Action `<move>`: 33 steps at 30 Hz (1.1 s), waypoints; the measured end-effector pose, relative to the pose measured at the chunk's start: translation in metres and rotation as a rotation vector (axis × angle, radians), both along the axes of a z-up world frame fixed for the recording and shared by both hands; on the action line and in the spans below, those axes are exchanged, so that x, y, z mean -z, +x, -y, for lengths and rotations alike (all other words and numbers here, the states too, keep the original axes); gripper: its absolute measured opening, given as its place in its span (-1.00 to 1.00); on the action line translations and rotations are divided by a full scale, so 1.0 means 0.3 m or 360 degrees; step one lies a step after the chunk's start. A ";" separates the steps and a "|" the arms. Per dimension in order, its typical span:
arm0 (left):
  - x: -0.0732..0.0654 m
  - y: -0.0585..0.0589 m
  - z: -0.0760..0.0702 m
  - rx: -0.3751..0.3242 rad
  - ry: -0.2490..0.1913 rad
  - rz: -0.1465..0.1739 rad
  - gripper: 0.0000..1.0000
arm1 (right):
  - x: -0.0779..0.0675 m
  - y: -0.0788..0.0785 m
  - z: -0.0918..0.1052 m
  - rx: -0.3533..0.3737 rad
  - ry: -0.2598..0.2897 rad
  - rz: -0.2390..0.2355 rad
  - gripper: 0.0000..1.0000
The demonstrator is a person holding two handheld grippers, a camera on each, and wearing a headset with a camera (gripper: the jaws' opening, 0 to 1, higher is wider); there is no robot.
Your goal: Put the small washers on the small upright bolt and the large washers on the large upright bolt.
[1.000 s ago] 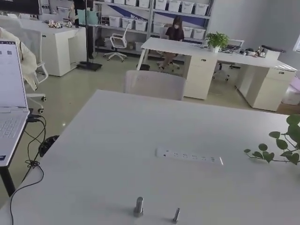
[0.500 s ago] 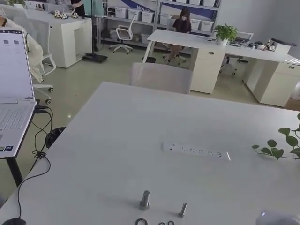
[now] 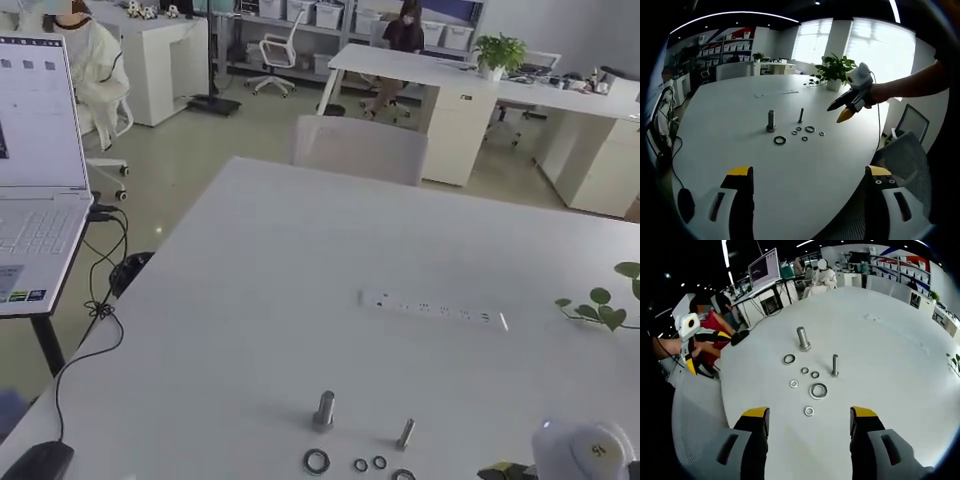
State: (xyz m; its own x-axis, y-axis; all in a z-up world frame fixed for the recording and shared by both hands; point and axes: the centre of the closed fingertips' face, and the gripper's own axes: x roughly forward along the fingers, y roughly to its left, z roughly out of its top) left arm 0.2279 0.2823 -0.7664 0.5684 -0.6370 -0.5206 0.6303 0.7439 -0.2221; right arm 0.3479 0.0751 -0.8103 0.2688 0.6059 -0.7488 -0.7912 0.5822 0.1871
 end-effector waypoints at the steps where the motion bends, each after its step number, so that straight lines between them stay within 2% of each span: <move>1: 0.003 0.000 -0.002 0.0002 0.0001 -0.0001 0.84 | 0.007 0.006 -0.002 -0.0011 -0.0021 -0.0005 0.34; 5: 0.014 -0.009 -0.007 0.0015 0.0013 -0.0015 0.83 | 0.009 0.032 -0.014 -0.0063 -0.0084 0.0015 0.31; 11: 0.023 -0.024 -0.008 0.0026 0.0017 -0.0025 0.81 | 0.003 0.051 -0.036 -0.0114 -0.0105 -0.0002 0.30; 17: 0.025 -0.033 -0.004 0.0029 0.0011 -0.0026 0.81 | 0.027 0.046 -0.055 -0.0170 -0.0155 -0.0041 0.27; 20: 0.029 -0.034 -0.004 0.0028 0.0007 -0.0030 0.81 | 0.043 0.054 -0.061 -0.0151 -0.0188 -0.0077 0.24; 25: 0.030 -0.039 -0.005 0.0027 0.0002 -0.0036 0.80 | 0.072 0.062 -0.076 -0.0169 -0.0264 -0.0081 0.14; 33: 0.027 -0.037 -0.014 0.0033 0.0002 -0.0030 0.79 | 0.120 0.085 -0.101 -0.0169 -0.0331 -0.0110 0.06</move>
